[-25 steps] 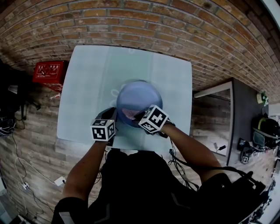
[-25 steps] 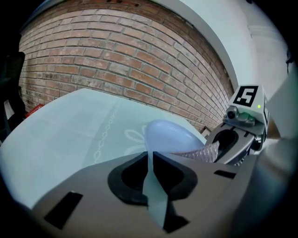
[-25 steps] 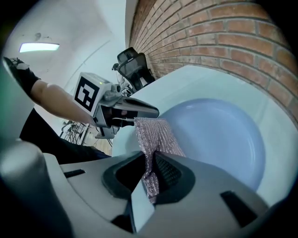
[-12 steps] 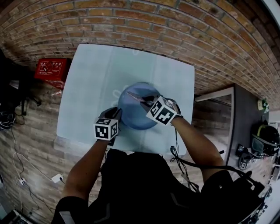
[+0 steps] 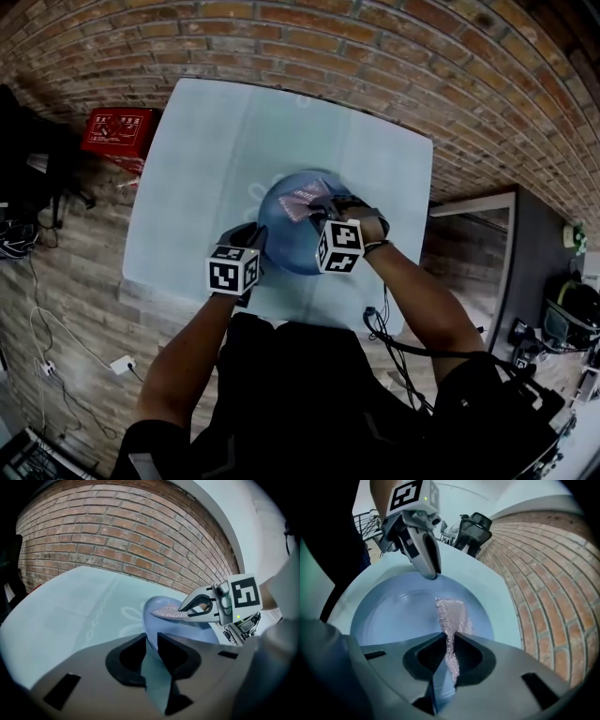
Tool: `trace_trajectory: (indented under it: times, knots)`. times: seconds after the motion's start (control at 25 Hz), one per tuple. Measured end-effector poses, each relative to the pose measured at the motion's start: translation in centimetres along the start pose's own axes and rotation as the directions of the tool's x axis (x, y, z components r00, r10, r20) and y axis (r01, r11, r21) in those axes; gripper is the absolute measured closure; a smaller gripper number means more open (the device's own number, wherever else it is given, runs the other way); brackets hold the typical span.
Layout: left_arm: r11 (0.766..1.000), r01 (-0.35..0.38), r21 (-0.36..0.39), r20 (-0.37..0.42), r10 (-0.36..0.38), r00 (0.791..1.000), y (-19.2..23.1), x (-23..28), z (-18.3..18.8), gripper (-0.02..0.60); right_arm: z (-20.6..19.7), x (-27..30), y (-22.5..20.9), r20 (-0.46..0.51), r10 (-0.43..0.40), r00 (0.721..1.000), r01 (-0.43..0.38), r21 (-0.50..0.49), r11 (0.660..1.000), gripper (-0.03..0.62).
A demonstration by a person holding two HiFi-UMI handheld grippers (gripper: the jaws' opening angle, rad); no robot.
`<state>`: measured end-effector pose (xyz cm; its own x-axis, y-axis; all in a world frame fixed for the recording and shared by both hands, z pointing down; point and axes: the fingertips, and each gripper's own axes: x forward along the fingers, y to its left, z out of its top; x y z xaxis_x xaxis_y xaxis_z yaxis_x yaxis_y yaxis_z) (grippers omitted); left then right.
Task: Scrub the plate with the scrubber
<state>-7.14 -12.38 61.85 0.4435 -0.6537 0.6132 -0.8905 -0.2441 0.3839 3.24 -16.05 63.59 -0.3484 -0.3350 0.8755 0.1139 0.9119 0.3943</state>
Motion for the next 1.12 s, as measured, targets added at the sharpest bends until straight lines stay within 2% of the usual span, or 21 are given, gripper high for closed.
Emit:
trace_trajectory:
  times: [0.12,0.28,0.48,0.76,1.12]
  knots:
    - [1.0,-0.004,-0.012,0.01,0.004,1.0,0.0,-0.2,-0.1,0.497,-0.9,0.6,0.1,-0.009,0.032,0.999,-0.031,0.099,0.995,0.531]
    - [1.0,-0.017,-0.026,0.021,0.018,1.0,0.3,-0.1,0.0,0.5,-2.2,1.1,0.4,-0.052,0.048,0.997,-0.042,0.11,0.993,0.531]
    - [1.0,-0.027,0.003,0.009,0.027,1.0,0.2,-0.2,-0.1,0.5,-3.1,0.7,0.7,-0.117,0.107,0.987,-0.08,0.215,0.973,0.53]
    - [0.999,-0.033,0.008,0.005,0.032,0.999,0.2,-0.2,-0.2,0.5,-4.4,-0.5,1.8,-0.15,0.172,0.974,-0.1,0.398,0.912,0.53]
    - [0.999,-0.018,0.032,-0.003,0.018,1.0,0.3,-0.1,-0.2,0.498,-4.7,-1.5,4.1,-0.185,0.234,0.955,-0.101,0.536,0.838,0.53]
